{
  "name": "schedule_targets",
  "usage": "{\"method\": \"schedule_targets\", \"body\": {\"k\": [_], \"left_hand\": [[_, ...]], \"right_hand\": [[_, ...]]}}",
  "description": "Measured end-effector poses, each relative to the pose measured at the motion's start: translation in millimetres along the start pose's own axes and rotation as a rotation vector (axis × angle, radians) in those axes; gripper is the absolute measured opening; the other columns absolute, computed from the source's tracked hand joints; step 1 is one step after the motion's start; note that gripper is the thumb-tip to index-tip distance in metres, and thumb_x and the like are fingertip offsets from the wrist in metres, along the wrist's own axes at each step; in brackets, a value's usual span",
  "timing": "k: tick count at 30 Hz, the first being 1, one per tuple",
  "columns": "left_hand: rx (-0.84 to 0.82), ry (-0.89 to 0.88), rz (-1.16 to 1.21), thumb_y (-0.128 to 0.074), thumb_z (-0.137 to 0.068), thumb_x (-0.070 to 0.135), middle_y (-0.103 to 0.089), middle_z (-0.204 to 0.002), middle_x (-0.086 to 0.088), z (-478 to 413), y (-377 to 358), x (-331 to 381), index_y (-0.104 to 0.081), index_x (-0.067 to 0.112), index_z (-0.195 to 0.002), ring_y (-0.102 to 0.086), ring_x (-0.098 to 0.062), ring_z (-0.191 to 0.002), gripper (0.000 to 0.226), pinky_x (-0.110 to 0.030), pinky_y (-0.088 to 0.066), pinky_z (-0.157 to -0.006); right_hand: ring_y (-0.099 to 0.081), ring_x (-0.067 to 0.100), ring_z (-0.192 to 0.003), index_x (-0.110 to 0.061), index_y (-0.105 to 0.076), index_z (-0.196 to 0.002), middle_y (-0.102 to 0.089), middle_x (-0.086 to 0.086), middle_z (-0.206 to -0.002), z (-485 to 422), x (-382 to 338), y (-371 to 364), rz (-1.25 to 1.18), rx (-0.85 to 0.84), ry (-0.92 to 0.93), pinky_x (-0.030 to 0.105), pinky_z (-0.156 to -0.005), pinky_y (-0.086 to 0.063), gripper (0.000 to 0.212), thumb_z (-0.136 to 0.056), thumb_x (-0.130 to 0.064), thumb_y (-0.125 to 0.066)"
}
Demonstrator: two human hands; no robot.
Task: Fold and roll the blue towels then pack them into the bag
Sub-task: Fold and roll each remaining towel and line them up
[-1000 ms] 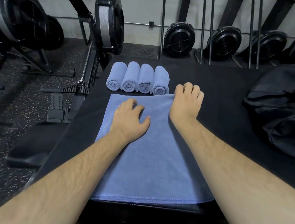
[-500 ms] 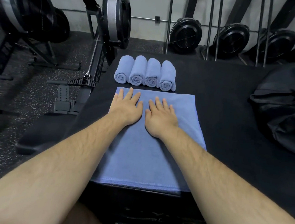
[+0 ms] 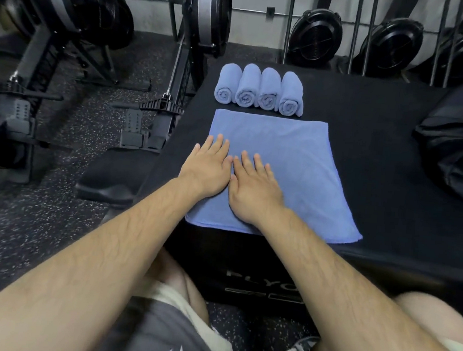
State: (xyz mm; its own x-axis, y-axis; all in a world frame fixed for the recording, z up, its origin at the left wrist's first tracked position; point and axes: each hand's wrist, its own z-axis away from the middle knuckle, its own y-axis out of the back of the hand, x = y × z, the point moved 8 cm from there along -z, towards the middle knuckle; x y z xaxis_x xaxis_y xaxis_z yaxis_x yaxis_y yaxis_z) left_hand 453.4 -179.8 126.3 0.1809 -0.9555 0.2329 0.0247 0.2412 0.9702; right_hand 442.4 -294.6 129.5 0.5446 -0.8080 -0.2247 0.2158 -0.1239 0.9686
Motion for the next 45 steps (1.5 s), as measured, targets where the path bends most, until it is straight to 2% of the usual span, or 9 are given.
{"method": "schedule_targets", "body": {"k": [10, 15, 18, 24, 28, 32, 35, 38, 45], "left_hand": [[0.103, 0.008, -0.039, -0.018, -0.110, 0.034, -0.004, -0.171, -0.005, 87, -6, -12, -0.012, 0.011, -0.162, -0.002, -0.019, -0.157, 0.057, -0.042, -0.006, -0.126], [0.183, 0.002, -0.095, -0.018, -0.110, 0.034, -0.011, -0.169, -0.012, 110, -13, -9, -0.015, 0.006, -0.161, -0.007, -0.024, -0.157, 0.058, -0.041, -0.006, -0.126], [0.276, -0.039, -0.017, -0.012, -0.105, 0.042, -0.027, -0.165, -0.016, 124, -12, -9, -0.032, 0.003, -0.156, -0.021, -0.029, -0.154, 0.067, -0.044, -0.015, -0.123], [0.362, -0.236, 0.091, -0.047, -0.095, 0.052, -0.033, -0.163, -0.014, 169, -19, -11, -0.046, 0.011, -0.151, -0.027, -0.031, -0.152, 0.070, -0.049, -0.018, -0.124], [0.471, -0.319, 0.042, -0.042, -0.092, 0.023, -0.062, -0.131, -0.013, 167, 5, -12, -0.066, 0.011, -0.130, -0.059, -0.036, -0.119, 0.046, -0.049, -0.050, -0.100], [0.569, -0.219, 0.173, -0.044, -0.092, 0.019, -0.052, -0.090, -0.002, 162, 25, -6, -0.070, 0.016, -0.124, -0.049, -0.023, -0.083, 0.041, -0.036, -0.046, -0.077], [0.505, -0.127, 0.442, -0.052, -0.092, 0.009, -0.061, -0.095, 0.004, 154, 22, -1, -0.069, 0.019, -0.124, -0.055, -0.011, -0.087, 0.038, -0.028, -0.048, -0.085], [0.483, 0.004, 0.694, -0.048, -0.093, 0.002, -0.071, -0.108, 0.009, 154, 24, -3, -0.068, 0.022, -0.120, -0.063, -0.002, -0.100, 0.040, -0.015, -0.046, -0.089], [0.252, 0.377, 1.098, -0.043, -0.100, 0.032, -0.064, -0.095, 0.005, 107, 37, -21, -0.058, 0.032, -0.098, -0.064, -0.017, -0.081, 0.015, -0.037, -0.058, -0.071]], "right_hand": [[-0.016, 0.035, -0.155, -0.006, -0.027, -0.159, -0.023, 0.014, -0.166, 79, -42, -18, 0.020, 0.186, 0.182, 0.047, -0.125, -0.012, 0.074, -0.099, -0.043, -0.004], [-0.049, 0.040, -0.136, -0.006, -0.054, -0.144, -0.052, 0.018, -0.148, 101, -36, -21, 0.136, 0.372, 0.292, 0.054, -0.110, -0.043, 0.066, -0.091, -0.044, -0.067], [-0.060, 0.037, -0.116, -0.007, -0.064, -0.130, -0.062, 0.015, -0.133, 97, -38, -14, 0.184, 0.462, 0.356, 0.047, -0.090, -0.052, 0.055, -0.083, -0.032, -0.078], [-0.056, 0.030, -0.085, -0.012, -0.070, -0.098, -0.066, 0.004, -0.097, 100, -40, -1, 0.192, 0.560, 0.435, 0.041, -0.064, -0.048, 0.013, -0.087, -0.014, -0.063], [-0.056, 0.030, -0.082, -0.013, -0.069, -0.091, -0.065, 0.002, -0.091, 107, -34, 2, 0.150, 0.550, 0.415, 0.040, -0.062, -0.046, 0.026, -0.094, -0.023, -0.046], [-0.058, 0.032, -0.076, -0.010, -0.067, -0.088, -0.063, 0.006, -0.082, 114, -40, 17, 0.065, 0.600, 0.380, 0.039, -0.059, -0.047, 0.016, -0.092, -0.024, -0.061], [-0.061, 0.030, -0.074, -0.011, -0.066, -0.094, -0.063, 0.004, -0.083, 112, -49, 24, 0.002, 0.618, 0.344, 0.033, -0.054, -0.043, 0.017, -0.085, -0.023, -0.073], [-0.063, 0.033, -0.073, -0.014, -0.065, -0.108, -0.066, 0.005, -0.089, 105, -48, 29, -0.058, 0.609, 0.314, 0.033, -0.051, -0.040, 0.019, -0.093, -0.025, -0.064], [-0.055, 0.030, -0.051, -0.016, -0.053, -0.076, -0.057, 0.002, -0.067, 109, -44, 33, 0.012, 0.663, 0.252, 0.027, -0.048, -0.021, 0.029, -0.094, -0.034, -0.067]]}}
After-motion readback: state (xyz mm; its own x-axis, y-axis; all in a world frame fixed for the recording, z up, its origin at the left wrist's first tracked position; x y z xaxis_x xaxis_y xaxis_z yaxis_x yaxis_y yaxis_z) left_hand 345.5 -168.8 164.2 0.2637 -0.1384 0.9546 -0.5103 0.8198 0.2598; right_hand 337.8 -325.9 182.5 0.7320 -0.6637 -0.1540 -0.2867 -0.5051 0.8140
